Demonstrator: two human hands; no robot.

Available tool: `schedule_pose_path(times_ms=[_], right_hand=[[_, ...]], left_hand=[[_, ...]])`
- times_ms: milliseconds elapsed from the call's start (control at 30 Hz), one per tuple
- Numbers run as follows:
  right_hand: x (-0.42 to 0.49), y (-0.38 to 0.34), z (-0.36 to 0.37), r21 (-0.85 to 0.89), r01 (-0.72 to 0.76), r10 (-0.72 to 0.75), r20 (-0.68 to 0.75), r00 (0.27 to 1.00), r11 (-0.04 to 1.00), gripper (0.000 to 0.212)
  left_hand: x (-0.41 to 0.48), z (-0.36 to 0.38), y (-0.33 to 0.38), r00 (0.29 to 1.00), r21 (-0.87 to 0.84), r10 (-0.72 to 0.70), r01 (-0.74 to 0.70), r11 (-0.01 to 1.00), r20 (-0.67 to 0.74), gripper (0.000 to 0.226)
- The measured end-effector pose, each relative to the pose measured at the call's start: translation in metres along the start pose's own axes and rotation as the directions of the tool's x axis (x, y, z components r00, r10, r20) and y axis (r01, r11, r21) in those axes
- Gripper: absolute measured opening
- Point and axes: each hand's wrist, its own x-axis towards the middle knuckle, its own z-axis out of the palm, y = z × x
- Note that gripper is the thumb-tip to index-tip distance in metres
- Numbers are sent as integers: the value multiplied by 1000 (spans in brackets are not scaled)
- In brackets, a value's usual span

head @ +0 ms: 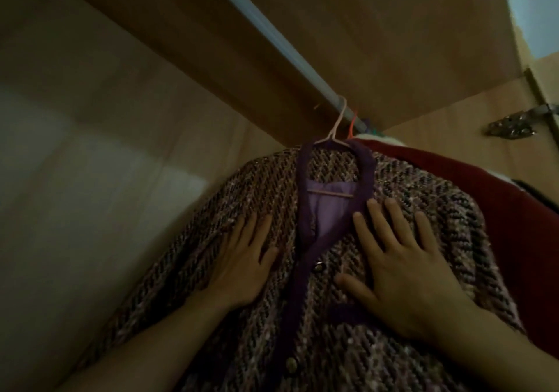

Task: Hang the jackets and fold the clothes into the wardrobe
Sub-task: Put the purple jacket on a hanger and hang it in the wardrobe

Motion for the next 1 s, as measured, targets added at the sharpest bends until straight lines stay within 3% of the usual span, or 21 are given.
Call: schedule_pose_path(times_ms=[167,333,567,733,867,1000], right_hand=[[-14,-19,-2,-35,-4,7,77,997,999,101],[-25,-22,6,-78,8,-1,94,996,997,107],[-28,0,48,-212,43,-9,161,987,976,107],[-22,-8,54,-270,21,35,201,979,963,109],[-33,-23,33,-223,52,17,298,954,974,99],[-82,-63,12,-16,108,-95,370,924,994,88]], left_hand=[[-25,5,-1,998,-63,64,-65,996,-19,78],[-33,26,4,999,-202,46,-50,978,-26,62],[-18,93,21,995,-32,72,-70,997,69,68],[-16,98,19,989,-43,81,-77,996,120,65],[-62,90,9,976,-138,97,-70,988,196,64],[-115,69,14,975,-345,44,36,938,219,66]])
